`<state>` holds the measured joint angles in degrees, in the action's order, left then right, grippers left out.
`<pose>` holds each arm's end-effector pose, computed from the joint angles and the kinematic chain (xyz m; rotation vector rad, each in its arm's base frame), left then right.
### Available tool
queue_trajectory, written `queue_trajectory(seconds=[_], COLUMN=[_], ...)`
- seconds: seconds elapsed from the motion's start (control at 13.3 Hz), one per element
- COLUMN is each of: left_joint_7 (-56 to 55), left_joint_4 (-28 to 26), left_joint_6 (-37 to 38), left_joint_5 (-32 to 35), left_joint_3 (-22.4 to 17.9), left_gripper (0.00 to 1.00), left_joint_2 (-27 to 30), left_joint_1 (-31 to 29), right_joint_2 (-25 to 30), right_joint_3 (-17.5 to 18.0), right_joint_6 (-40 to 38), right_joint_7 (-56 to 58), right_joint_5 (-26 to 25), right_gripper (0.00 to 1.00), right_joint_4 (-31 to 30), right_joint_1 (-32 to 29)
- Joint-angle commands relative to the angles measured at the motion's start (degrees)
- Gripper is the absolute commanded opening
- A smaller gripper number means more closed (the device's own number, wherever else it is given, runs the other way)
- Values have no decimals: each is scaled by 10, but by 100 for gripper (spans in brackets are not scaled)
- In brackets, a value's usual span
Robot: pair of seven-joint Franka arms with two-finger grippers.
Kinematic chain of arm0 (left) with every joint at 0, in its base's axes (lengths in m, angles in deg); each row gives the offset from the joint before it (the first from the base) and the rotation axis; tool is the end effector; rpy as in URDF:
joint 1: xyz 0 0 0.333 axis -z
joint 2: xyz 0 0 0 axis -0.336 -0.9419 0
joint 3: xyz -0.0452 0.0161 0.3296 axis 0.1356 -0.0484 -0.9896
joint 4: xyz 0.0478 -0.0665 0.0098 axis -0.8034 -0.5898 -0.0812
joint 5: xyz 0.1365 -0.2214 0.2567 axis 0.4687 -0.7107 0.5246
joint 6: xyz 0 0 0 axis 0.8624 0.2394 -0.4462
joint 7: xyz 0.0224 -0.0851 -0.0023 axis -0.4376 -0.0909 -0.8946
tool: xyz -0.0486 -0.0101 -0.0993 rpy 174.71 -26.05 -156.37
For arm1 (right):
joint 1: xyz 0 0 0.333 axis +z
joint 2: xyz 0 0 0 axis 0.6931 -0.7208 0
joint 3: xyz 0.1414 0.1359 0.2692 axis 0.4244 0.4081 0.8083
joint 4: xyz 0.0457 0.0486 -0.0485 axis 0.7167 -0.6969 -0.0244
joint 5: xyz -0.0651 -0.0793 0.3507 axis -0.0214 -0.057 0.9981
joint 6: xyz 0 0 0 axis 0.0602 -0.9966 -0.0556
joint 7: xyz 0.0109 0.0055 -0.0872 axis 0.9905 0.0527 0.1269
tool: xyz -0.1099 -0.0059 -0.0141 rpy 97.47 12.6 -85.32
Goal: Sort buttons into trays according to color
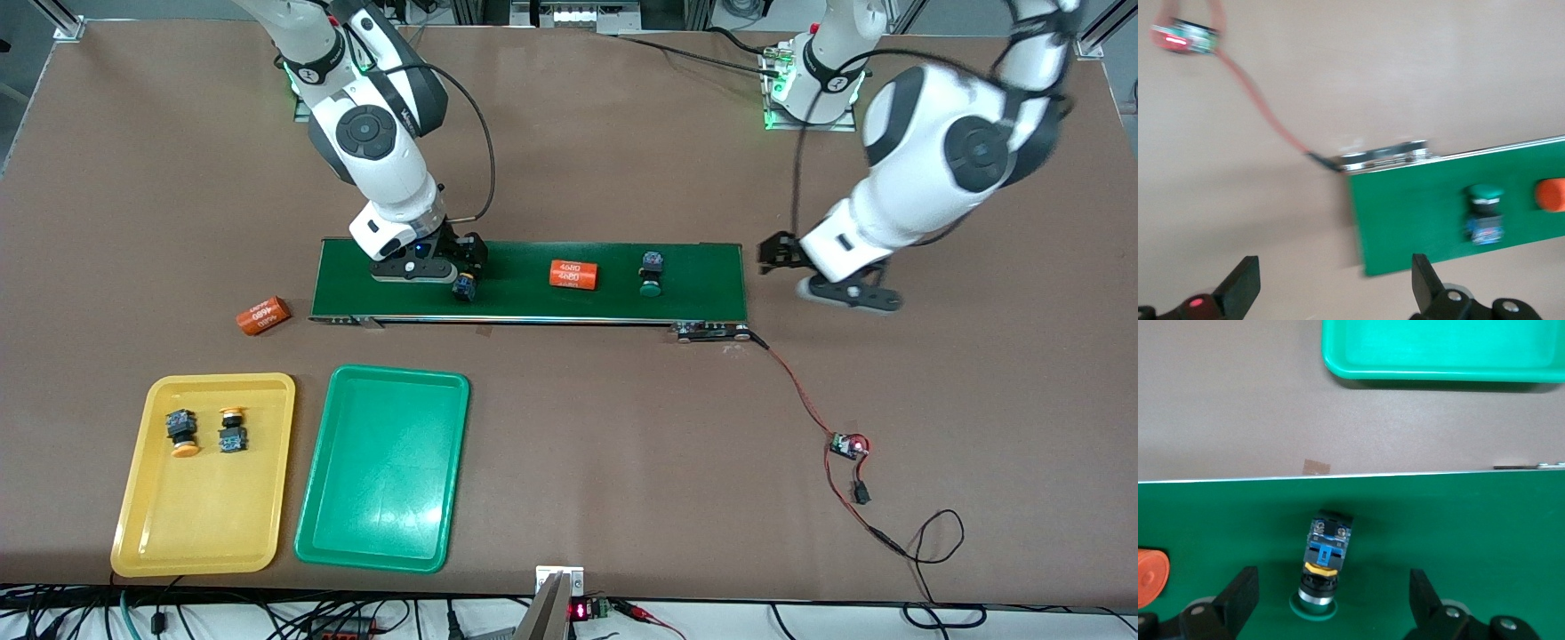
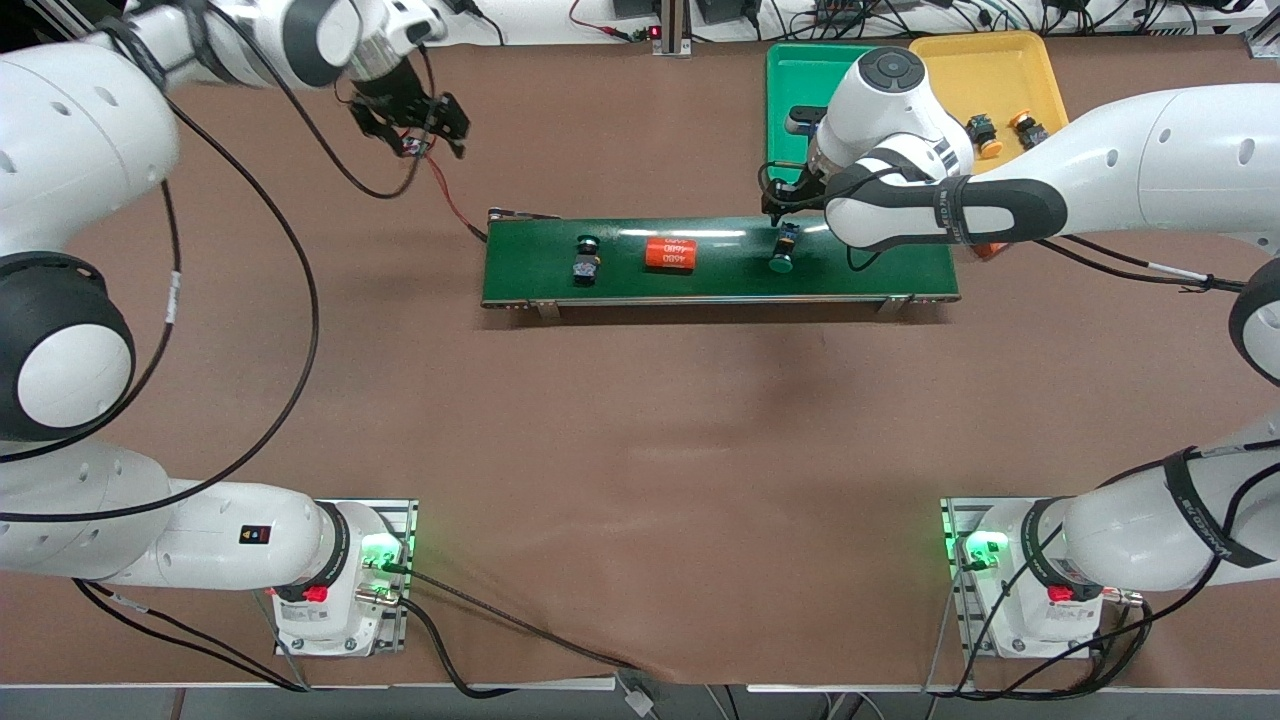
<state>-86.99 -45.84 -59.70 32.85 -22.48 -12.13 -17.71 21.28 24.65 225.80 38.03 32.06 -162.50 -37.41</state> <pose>0.5287 -0.1331 0.4715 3.0596 -0.2095 -0.0881 0.4707 0.3020 0.3345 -3.0801 0.0616 -0.1210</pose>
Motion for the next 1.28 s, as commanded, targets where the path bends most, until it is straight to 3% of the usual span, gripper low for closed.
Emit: queue_trajectory(seconds=[0.0, 0.23, 0.38, 0.68, 0.9, 1.2], left_joint_7=[0, 45, 139, 119, 80, 73], left_joint_4=[79, 127, 155, 175, 186, 193], left_joint_6=[93, 127, 169, 194, 192, 186], left_joint_5=[43, 45, 46, 71, 85, 80], left_joint_3=[-16, -65, -75, -72, -71, -68], left_gripper=[100, 100, 100, 100, 100, 100], left_joint_2=[13, 27, 25, 17, 13, 13], left_joint_1=[3, 2, 3, -4, -5, 0], right_joint_2=[-14, -29, -37, -47, -57, -62], right_joint_3=[2, 0, -5, -14, -18, -26], right_joint_6=[19, 20, 20, 22, 35, 40], right_joint_7=[-6, -7, -7, -7, -5, -1], right_joint_5=[-15, -36, -44, -68, -69, -78], right_gripper=[100, 99, 97, 83, 63, 19], right_joint_4=[-3, -3, -4, -3, -3, -1], right_joint_1=[-4, -6, -10, -14, -15, -15])
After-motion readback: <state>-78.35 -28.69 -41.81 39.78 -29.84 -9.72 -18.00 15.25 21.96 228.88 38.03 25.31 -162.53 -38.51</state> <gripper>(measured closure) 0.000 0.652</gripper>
